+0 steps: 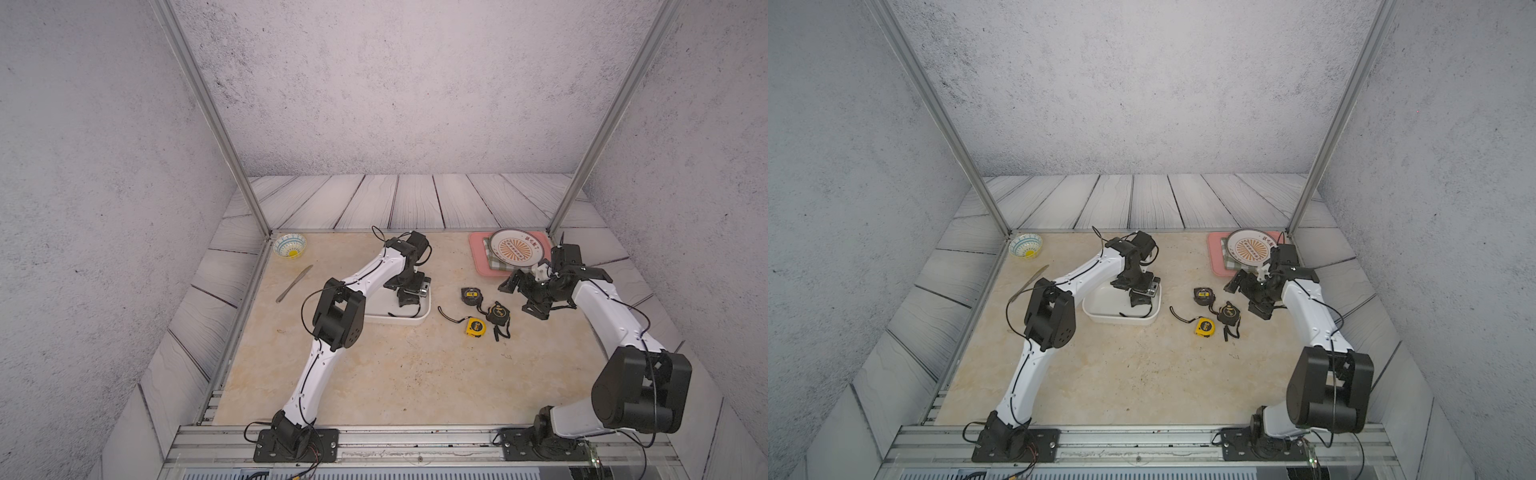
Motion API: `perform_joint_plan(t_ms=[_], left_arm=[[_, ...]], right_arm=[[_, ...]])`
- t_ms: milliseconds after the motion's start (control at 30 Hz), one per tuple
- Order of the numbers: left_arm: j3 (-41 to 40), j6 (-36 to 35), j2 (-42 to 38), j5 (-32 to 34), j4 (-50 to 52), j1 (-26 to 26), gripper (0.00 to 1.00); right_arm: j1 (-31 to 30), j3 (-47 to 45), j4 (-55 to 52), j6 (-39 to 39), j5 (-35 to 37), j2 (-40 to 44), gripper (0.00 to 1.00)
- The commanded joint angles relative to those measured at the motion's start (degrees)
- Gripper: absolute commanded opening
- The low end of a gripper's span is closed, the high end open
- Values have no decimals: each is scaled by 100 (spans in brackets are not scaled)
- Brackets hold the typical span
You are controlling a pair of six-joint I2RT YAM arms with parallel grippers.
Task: Take the tape measure out of the storage box
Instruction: Pick up the tape measure from the storage box.
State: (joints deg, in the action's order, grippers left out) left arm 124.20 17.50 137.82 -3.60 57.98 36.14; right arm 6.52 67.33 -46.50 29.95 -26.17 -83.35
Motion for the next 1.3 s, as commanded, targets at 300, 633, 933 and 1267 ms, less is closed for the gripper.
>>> perform_joint_plan(t_ms=[300,633,933,1267], left_arm=[[247,317,366,431,222,-11,93],[87,397,357,512,220,-28,77],[42,442,284,533,214,-72,19],[-267,395,-671,621,191,-81,0]], right_arm=[[14,166,-44,-43,-98,117,98],[16,167,-26,-42,-111,96,98],[16,175,-8,-25,-141,79,97],[17,149,102,-18,-331,-23,97]])
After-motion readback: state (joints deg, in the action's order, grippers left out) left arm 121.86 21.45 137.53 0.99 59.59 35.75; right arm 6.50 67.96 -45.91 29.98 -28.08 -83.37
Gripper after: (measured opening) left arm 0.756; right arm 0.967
